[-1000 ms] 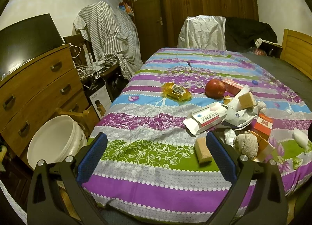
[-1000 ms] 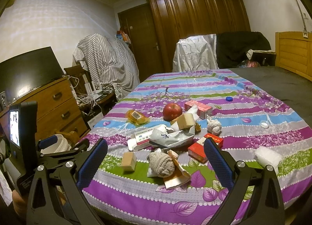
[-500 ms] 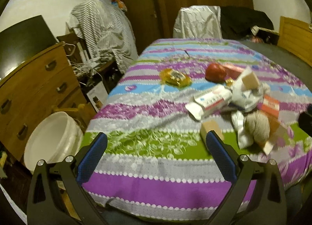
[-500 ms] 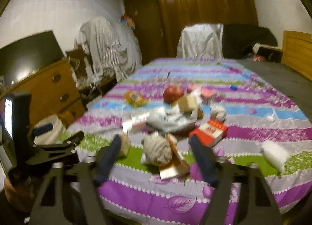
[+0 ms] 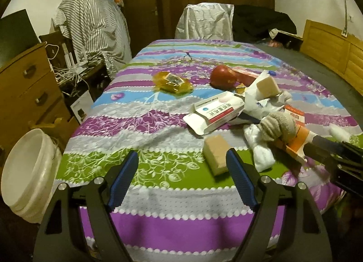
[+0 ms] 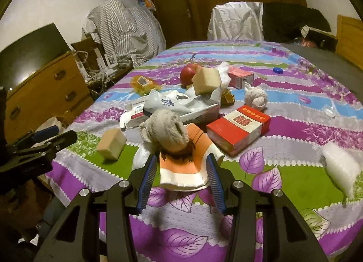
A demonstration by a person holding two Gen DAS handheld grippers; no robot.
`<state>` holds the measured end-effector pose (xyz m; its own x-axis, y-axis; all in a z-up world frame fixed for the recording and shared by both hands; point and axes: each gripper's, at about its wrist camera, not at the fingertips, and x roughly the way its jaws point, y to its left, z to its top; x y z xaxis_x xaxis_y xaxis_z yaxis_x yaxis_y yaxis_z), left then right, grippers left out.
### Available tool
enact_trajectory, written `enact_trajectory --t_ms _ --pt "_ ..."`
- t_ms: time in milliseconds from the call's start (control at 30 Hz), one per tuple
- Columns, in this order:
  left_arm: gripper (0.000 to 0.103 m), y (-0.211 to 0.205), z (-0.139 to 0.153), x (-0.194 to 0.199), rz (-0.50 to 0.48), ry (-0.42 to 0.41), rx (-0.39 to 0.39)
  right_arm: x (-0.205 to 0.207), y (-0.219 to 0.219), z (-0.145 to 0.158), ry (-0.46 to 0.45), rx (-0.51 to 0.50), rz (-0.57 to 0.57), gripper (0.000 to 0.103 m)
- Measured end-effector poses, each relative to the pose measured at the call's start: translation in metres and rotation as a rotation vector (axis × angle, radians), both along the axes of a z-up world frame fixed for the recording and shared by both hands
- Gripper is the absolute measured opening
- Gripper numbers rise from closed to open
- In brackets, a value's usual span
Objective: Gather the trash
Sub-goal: 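Grasp the tan sponge with the left tool while the right tool grasps the orange packet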
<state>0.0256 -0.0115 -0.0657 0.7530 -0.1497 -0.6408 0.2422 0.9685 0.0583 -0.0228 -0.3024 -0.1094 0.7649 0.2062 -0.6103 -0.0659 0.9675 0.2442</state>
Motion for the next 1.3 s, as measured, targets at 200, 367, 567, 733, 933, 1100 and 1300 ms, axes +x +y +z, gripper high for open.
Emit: enact_trajectory --t_ms 200,367,567,733,933,1100,1300 --pt "0.079 -0.003 -0.006 0.008 0.013 0.011 0.018 -0.01 -0.025 -0.007 -0.033 0.059 -0.018 0.055" --pt "0.08 0.001 -0.007 0.012 0.026 0.018 0.026 -0.005 -0.04 -0.019 -0.022 0.125 -0.016 0.056" --pt "0.08 -0.017 -0.003 0.014 -0.028 0.055 -0.016 0.021 -0.025 -0.038 0.05 0.083 0.073 0.011" --pt "0.086 -0.051 0.014 0.014 -0.156 -0.006 -0.046 0.013 -0.028 -0.034 0.025 0.121 0.058 0.008" --pt "0.09 -0.075 0.005 0.012 -0.211 0.001 -0.017 -0.028 -0.021 0.0 -0.03 -0.072 0.002 0.007" --pt "0.09 -0.089 -0.005 0.007 -0.266 0.014 0.015 -0.054 -0.038 0.016 -0.037 -0.091 -0.061 0.007" --pt "0.09 -0.082 0.002 0.006 -0.266 -0.032 0.048 -0.08 -0.06 0.024 -0.061 -0.037 -0.123 0.007"
